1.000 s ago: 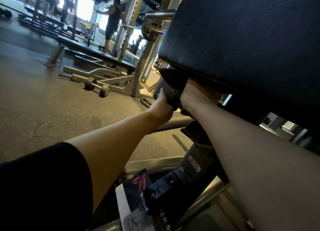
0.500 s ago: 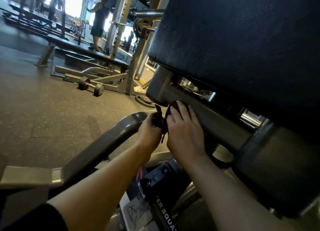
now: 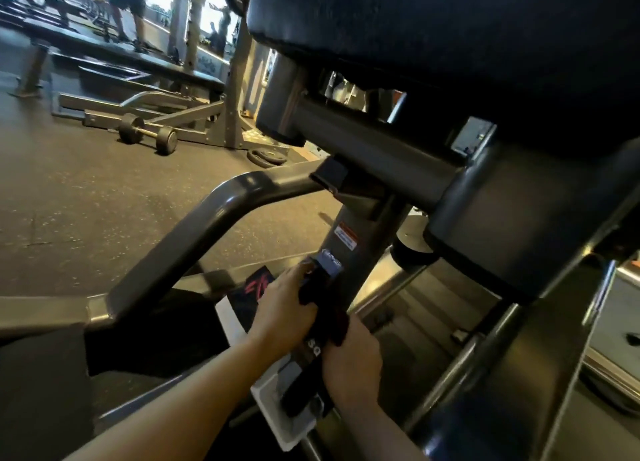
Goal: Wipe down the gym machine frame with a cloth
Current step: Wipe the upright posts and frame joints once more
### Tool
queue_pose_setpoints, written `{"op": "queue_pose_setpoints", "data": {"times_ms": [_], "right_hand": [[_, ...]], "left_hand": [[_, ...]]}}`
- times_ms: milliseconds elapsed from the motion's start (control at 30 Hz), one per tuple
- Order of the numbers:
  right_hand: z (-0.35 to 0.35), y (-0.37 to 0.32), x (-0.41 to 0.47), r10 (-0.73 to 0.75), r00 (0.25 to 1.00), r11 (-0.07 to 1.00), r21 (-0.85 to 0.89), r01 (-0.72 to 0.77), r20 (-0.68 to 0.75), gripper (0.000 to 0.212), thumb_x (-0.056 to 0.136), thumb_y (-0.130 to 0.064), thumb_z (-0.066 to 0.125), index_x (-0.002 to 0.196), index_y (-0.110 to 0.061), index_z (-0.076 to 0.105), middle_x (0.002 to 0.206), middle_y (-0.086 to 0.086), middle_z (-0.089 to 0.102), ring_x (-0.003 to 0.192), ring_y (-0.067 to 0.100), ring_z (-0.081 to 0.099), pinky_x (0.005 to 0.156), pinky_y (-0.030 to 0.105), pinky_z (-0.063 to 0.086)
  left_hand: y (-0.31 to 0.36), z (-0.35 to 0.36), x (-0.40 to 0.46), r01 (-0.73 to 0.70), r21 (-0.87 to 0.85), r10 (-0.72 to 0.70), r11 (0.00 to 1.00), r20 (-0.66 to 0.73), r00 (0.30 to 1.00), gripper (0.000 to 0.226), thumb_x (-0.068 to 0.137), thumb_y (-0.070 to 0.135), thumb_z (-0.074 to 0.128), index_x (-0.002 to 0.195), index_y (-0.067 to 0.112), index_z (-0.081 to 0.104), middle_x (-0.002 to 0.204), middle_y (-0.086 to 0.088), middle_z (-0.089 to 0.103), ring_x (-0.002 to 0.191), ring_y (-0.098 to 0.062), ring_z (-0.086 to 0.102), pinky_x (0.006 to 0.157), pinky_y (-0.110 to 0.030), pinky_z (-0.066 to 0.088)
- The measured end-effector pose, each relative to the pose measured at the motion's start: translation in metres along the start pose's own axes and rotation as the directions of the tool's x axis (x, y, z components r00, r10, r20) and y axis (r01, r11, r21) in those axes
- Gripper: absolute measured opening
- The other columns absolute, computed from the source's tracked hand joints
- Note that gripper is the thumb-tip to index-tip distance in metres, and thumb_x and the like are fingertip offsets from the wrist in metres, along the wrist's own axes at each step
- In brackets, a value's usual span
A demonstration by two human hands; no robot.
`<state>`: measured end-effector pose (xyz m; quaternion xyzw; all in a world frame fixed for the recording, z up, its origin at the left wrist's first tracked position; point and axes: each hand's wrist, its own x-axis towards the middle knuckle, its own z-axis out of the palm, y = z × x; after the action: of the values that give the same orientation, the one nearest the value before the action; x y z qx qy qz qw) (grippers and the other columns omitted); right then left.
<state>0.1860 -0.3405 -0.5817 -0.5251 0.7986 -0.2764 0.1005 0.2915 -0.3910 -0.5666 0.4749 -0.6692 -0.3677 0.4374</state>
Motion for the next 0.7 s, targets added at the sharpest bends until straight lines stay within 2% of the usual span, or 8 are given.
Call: {"op": "queue_pose_setpoints", "data": {"times_ms": [67, 167, 267, 400, 467, 533, 600, 700], "right_hand": [[0.007, 0.019, -0.002, 0.068, 0.996, 0.986, 0.147, -0.076, 0.052, 0.010, 0.097, -0.030, 0.048, 0.102, -0.028, 0.056, 0.098, -0.006, 0.064, 0.097, 0.016, 0.063, 0.089, 0.039, 0.052], [-0.001, 0.013, 0.009, 0.028, 0.998, 0.941, 0.339, -0.007, -0.059, 0.020, 0.095, -0.014, 0.054, 0.109, -0.024, 0.063, 0.106, -0.003, 0.067, 0.106, 0.016, 0.062, 0.097, 0.034, 0.049], [-0.019, -0.009, 0.034, 0.086, 0.952, 0.901, 0.431, 0.051, -0.292, 0.037, 0.092, -0.005, 0.057, 0.126, -0.020, 0.058, 0.129, 0.003, 0.058, 0.122, 0.016, 0.054, 0.096, 0.022, 0.044], [-0.038, -0.027, 0.075, -0.126, 0.831, 0.844, 0.382, 0.377, -0.542, 0.045, 0.092, -0.013, 0.061, 0.134, -0.023, 0.051, 0.144, 0.007, 0.041, 0.131, 0.021, 0.046, 0.100, 0.034, 0.049], [-0.034, -0.029, 0.089, -0.242, 0.808, 0.856, 0.275, 0.439, -0.537, 0.042, 0.092, -0.019, 0.062, 0.134, -0.023, 0.053, 0.144, 0.010, 0.039, 0.132, 0.023, 0.041, 0.103, 0.031, 0.044], [-0.021, -0.026, 0.095, -0.355, 0.773, 0.891, 0.060, 0.450, -0.526, 0.038, 0.090, -0.019, 0.064, 0.128, -0.023, 0.059, 0.145, 0.010, 0.037, 0.135, 0.026, 0.035, 0.106, 0.034, 0.042], [0.000, -0.018, 0.092, -0.475, 0.766, 0.872, -0.113, 0.477, -0.433, 0.036, 0.090, -0.015, 0.063, 0.126, -0.018, 0.062, 0.145, 0.007, 0.040, 0.136, 0.026, 0.034, 0.110, 0.038, 0.039], [0.020, -0.013, 0.088, -0.513, 0.833, 0.855, -0.039, 0.517, -0.206, 0.040, 0.097, -0.014, 0.054, 0.136, -0.014, 0.055, 0.150, 0.004, 0.039, 0.141, 0.022, 0.030, 0.117, 0.038, 0.029]], "left_hand": [[-0.009, 0.012, -0.004, 0.035, 0.207, -0.047, 0.978, 0.055, 0.997, 0.073, 0.089, 0.011, 0.062, 0.152, 0.020, 0.026, 0.156, 0.000, 0.029, 0.142, -0.019, 0.030, 0.112, -0.034, 0.030], [-0.005, 0.025, 0.005, 0.062, 0.307, -0.108, 0.950, 0.135, 0.985, 0.082, 0.093, 0.020, 0.057, 0.156, 0.018, 0.004, 0.163, -0.002, -0.004, 0.150, -0.021, 0.002, 0.121, -0.038, 0.014], [0.000, 0.035, 0.017, 0.063, 0.353, -0.121, 0.933, 0.143, 0.982, 0.083, 0.096, 0.022, 0.054, 0.155, 0.015, -0.004, 0.162, -0.007, -0.010, 0.149, -0.021, -0.010, 0.120, -0.038, 0.003], [0.001, 0.044, 0.016, 0.048, 0.447, -0.087, 0.893, 0.065, 0.994, 0.090, 0.093, 0.026, 0.059, 0.155, 0.013, -0.005, 0.162, -0.008, -0.010, 0.149, -0.023, -0.007, 0.120, -0.039, 0.006], [-0.003, 0.046, 0.014, 0.041, 0.471, -0.071, 0.881, 0.047, 0.996, 0.089, 0.094, 0.024, 0.058, 0.155, 0.014, -0.007, 0.162, -0.007, -0.012, 0.149, -0.022, -0.008, 0.120, -0.039, 0.006], [-0.007, 0.046, 0.015, 0.031, 0.472, -0.061, 0.881, 0.048, 0.997, 0.090, 0.094, 0.026, 0.057, 0.154, 0.015, -0.008, 0.161, -0.006, -0.015, 0.149, -0.021, -0.011, 0.120, -0.037, 0.004], [-0.012, 0.047, 0.015, -0.018, 0.495, -0.016, 0.869, 0.064, 0.998, 0.088, 0.096, 0.031, 0.055, 0.154, 0.013, -0.009, 0.161, -0.006, -0.015, 0.148, -0.019, -0.015, 0.120, -0.034, -0.001], [-0.021, 0.046, 0.014, -0.082, 0.527, 0.053, 0.846, 0.070, 0.996, 0.083, 0.097, 0.029, 0.054, 0.155, 0.014, -0.004, 0.162, -0.004, -0.011, 0.148, -0.015, -0.015, 0.122, -0.031, 0.000]]}}
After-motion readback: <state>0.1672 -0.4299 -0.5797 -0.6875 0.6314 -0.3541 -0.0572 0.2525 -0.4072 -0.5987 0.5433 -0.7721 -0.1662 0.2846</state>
